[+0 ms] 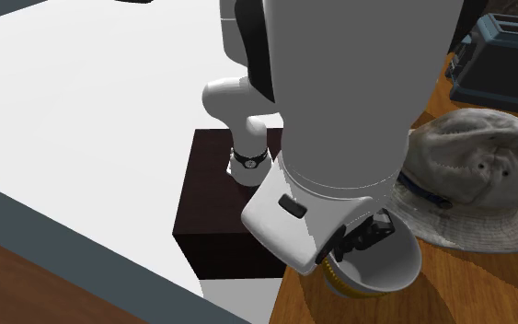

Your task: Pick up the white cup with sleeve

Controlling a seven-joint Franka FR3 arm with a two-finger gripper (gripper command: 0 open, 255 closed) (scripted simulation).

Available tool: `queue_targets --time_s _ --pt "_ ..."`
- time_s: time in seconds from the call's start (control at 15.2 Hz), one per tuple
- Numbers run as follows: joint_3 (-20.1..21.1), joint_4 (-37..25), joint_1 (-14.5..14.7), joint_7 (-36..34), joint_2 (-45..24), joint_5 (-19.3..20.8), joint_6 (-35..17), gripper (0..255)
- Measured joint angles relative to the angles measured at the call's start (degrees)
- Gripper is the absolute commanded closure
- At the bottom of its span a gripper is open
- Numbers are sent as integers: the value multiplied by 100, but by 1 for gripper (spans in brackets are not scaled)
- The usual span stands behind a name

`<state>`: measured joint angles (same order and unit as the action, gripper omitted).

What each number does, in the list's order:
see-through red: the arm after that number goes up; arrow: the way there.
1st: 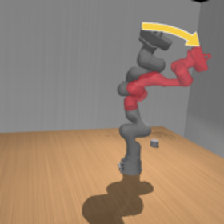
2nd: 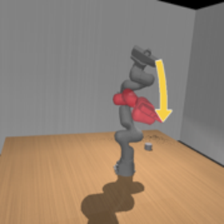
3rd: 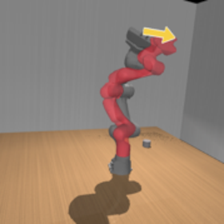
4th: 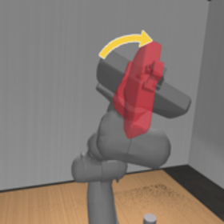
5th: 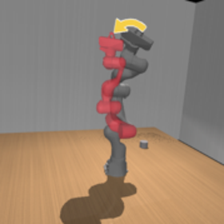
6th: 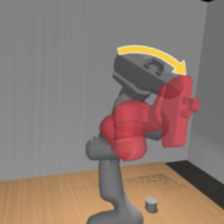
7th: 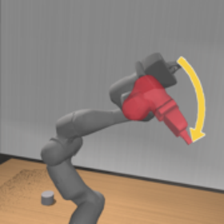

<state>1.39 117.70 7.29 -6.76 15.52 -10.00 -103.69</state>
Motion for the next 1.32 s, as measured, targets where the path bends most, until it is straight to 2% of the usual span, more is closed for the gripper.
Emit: queue_targets --time_s 0.33,1.32 --pt "-2 -40 -1 -3 -7 3 37 255" --pt "-25 -1242 -6 -162 -135 37 1102 255"
